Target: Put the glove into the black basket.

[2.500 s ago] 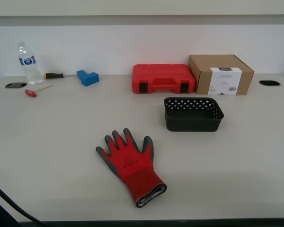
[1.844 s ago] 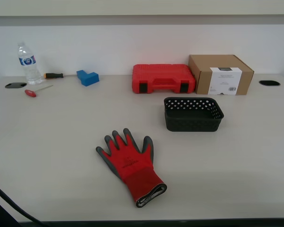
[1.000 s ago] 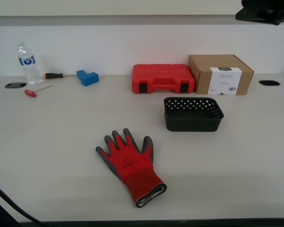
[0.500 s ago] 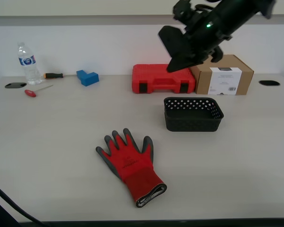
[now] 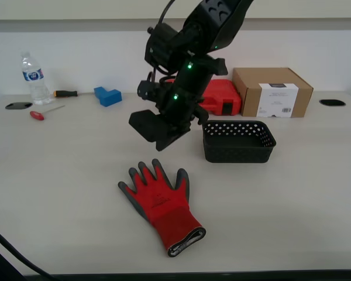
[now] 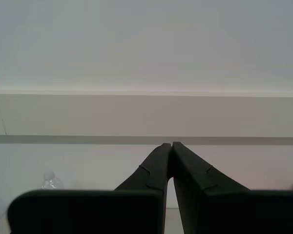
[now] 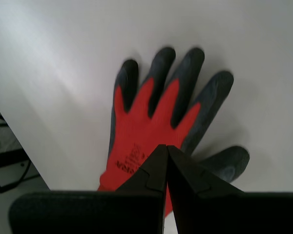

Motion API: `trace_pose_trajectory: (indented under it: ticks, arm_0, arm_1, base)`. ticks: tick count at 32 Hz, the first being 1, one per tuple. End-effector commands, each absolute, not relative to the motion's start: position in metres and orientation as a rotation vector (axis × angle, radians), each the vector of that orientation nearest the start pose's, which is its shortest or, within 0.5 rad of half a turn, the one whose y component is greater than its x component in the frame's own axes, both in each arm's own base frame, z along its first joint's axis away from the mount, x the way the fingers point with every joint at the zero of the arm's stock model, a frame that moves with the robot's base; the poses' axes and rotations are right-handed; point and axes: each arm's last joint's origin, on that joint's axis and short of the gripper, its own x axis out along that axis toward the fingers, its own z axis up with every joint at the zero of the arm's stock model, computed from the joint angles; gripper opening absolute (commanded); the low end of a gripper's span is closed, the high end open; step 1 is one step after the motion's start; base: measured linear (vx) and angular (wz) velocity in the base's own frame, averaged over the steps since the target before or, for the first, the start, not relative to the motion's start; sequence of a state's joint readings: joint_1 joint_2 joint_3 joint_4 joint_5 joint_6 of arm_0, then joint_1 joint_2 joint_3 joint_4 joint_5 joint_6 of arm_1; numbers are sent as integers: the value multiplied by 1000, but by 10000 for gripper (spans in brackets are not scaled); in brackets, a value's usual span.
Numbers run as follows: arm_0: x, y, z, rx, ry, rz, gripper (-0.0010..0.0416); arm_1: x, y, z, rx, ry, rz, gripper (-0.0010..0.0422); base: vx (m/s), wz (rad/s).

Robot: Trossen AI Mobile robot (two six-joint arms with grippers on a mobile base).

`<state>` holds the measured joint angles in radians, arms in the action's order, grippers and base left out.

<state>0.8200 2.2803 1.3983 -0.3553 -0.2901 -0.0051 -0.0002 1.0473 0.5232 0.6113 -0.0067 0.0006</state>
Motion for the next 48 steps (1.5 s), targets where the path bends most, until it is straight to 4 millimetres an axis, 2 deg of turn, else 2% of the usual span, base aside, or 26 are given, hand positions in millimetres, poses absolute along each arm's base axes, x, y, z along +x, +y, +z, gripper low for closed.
trace_pose_trajectory:
  ticks: [1,3,6,8,12,16,17,20,27,30,37,40,44,48]
  arm_0:
    - [284,321,45,-394,1337,930,1]
    - [281,325,26,-433,1418,906,1]
    - [282,329,9,-428,1493,916,1]
    - [282,332,4,-406,1514,944,3]
    - [284,337,6,-396,1483,971,17]
    - [285,338,4,-400,1453,969,88]
    - [286,338,4,-433,1425,966,117]
    - [290,342,5,-470,1345,968,165]
    - [296,344,5,-540,1234,910,235]
    - [297,345,-4,-547,1252,900,246]
    - [294,344,-26,-556,1315,899,229]
    - [292,343,-35,-552,1330,900,205]
    - [290,342,-41,-541,1347,919,142]
    - [289,344,-39,-504,1359,965,17]
  arm_1:
    - [227,0,271,0,-92,11,0]
    - [227,0,270,0,-91,11,0]
    - [227,0,270,0,-91,11,0]
    - [227,0,270,0,-91,11,0]
    - [227,0,270,0,-91,11,0]
    - [227,0,270,0,-91,11,0]
    - [227,0,270,0,-91,10,0]
    - [227,0,270,0,-91,11,0]
    - [227,0,270,0,-91,11,0]
    - [227,0,270,0,-90,11,0]
    - [226,0,270,0,-91,11,0]
    - [227,0,270,0,-91,11,0]
    - [227,0,271,0,-91,11,0]
    - [226,0,270,0,-91,11,0]
  base:
    - [0,0]
    - [0,0]
    - [0,0]
    - [0,0]
    - [0,0]
    - [0,0]
    - [0,0]
    - [0,0]
    - [0,0]
    - [0,0]
    - [0,0]
    - [0,0]
    - [0,0]
    - [0,0]
